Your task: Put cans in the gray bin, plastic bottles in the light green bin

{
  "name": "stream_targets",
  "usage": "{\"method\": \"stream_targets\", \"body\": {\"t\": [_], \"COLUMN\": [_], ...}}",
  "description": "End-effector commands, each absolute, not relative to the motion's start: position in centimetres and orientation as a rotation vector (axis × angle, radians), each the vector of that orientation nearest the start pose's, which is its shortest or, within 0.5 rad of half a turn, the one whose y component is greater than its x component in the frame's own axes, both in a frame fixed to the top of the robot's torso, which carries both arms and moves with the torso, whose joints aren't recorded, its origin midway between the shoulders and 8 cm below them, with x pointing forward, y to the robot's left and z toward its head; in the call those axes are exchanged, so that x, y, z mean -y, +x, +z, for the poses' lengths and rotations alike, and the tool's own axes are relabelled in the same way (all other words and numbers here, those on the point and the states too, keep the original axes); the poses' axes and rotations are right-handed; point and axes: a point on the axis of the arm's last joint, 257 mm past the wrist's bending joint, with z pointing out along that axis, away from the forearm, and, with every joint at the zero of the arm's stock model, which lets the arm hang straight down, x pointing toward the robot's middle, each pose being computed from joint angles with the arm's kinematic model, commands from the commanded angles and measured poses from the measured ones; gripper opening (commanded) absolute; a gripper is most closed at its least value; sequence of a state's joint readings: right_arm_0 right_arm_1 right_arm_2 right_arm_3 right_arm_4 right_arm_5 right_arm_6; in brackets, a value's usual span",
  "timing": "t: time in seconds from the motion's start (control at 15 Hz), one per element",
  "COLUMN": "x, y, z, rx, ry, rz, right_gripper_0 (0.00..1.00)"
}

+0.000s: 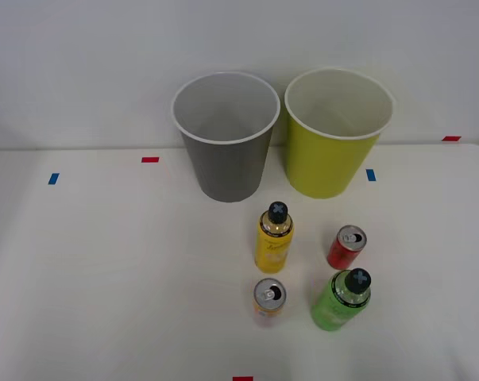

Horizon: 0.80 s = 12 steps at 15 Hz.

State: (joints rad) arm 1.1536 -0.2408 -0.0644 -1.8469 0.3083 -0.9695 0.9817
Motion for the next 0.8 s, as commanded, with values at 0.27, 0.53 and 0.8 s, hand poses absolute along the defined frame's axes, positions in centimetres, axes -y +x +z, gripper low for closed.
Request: {"method": "stream_targets", "body": {"t": [0.27, 0.53, 0.8], "x": [29.87, 29.87, 29.87], "y": [15.38, 15.38, 15.38], "z": [-25.41, -25.41, -25.41], "rx": [-1.557, -1.557, -1.557], "ry": [-0.085, -0.085, -0.085], "rz": [0.139, 0.139, 0.139], "right_gripper_0": [1.00, 1.00, 1.00]}}
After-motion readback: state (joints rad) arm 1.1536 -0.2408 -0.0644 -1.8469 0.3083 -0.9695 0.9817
